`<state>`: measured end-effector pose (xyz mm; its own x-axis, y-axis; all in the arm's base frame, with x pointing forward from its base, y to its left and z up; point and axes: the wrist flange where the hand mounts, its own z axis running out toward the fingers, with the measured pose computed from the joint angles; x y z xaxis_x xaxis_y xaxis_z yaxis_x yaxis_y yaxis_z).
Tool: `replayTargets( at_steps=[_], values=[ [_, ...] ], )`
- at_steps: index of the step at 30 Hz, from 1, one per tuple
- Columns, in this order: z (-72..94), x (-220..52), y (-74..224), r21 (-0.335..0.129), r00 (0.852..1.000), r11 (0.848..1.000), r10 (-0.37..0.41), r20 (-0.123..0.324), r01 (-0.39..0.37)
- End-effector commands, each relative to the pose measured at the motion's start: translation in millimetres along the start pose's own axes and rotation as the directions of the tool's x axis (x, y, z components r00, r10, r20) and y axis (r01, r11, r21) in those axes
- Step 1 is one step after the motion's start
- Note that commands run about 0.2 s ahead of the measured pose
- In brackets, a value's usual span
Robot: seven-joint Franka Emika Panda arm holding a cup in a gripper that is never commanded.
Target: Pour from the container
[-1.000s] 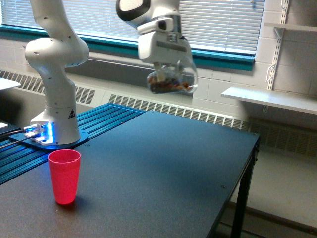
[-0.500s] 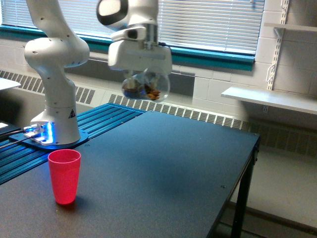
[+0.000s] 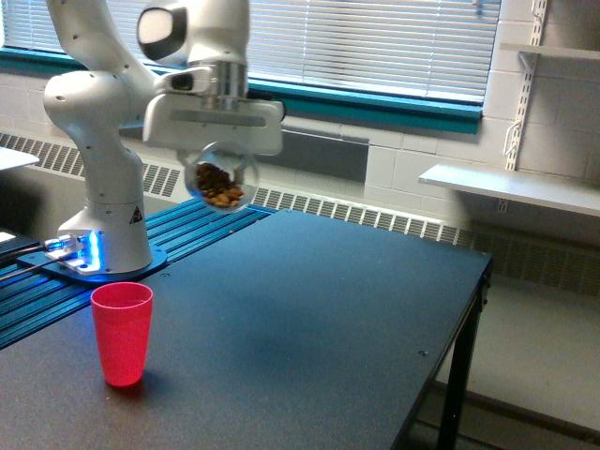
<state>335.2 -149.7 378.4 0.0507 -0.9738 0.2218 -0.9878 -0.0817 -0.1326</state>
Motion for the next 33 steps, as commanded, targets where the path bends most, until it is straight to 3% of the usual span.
replayTargets(
  at_steps=[1, 16, 33],
  values=[
    [8.7, 11.6, 24.7, -0.008, 0.993, 0.993, 0.114, 0.008, -0.114],
    [31.0, 24.6, 77.1, -0.042, 0.975, 0.976, 0.216, 0.050, -0.214],
    [51.4, 36.4, 118.0, -0.061, 0.965, 0.969, 0.243, 0.096, -0.238]
  ],
)
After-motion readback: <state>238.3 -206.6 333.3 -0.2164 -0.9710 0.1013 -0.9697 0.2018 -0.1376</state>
